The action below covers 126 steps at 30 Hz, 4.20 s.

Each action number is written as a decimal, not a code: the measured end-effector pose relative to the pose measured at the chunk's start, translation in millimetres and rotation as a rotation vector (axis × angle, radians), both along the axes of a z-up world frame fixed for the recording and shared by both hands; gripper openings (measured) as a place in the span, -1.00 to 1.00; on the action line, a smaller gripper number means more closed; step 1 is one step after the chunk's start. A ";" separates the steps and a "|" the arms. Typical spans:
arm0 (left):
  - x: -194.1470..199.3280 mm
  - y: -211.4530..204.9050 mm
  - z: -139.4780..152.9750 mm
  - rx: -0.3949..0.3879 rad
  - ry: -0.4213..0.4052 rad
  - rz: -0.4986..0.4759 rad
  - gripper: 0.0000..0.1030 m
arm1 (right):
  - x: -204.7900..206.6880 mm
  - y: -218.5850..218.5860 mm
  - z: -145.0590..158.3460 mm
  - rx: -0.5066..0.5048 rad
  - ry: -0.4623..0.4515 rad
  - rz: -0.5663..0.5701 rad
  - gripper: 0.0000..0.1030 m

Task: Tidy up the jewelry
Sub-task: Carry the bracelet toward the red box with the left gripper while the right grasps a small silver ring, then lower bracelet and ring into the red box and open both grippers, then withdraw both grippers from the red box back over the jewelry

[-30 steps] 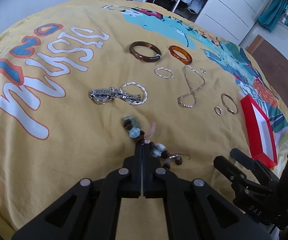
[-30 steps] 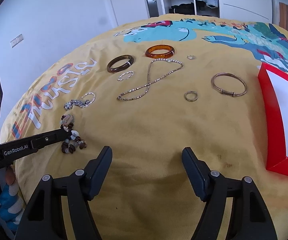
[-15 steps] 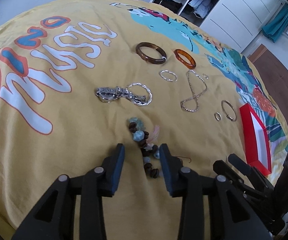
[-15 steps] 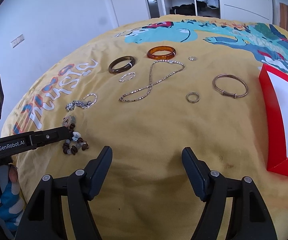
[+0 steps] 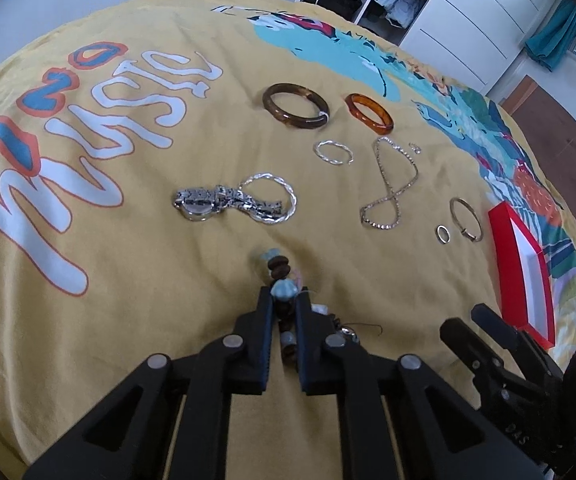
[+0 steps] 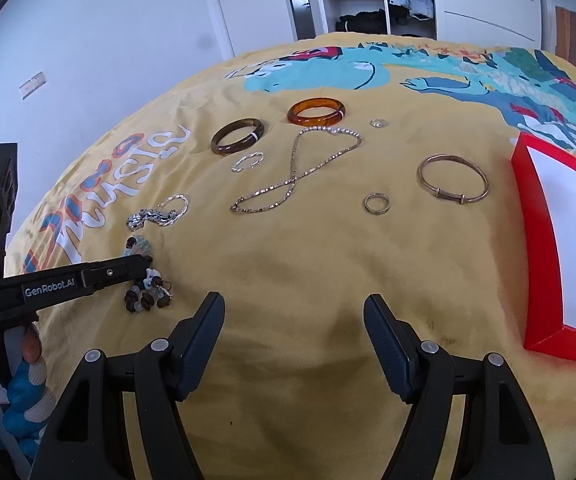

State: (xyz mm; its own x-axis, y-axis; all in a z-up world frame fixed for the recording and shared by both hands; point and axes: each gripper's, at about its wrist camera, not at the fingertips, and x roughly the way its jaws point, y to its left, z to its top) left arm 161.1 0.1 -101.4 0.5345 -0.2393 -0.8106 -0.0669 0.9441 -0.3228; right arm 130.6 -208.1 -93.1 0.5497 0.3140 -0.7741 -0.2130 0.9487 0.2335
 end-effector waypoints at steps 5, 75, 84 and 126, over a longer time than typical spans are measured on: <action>0.0 1.0 14.8 -0.015 -0.039 -0.014 -0.86 | 27.4 -11.0 -3.0 -0.003 -0.001 -0.066 0.24; 44.3 -352.5 4.5 0.134 0.008 -0.594 -0.83 | -7.3 -270.9 -16.7 -0.178 0.188 -0.399 -0.59; 33.1 -345.4 38.6 0.109 -0.076 -0.600 -0.39 | -18.0 -271.7 3.4 -0.134 0.126 -0.426 -0.28; -151.1 -74.1 149.1 0.189 -0.252 -0.280 -0.21 | -144.1 -111.5 152.4 0.004 -0.111 -0.227 0.02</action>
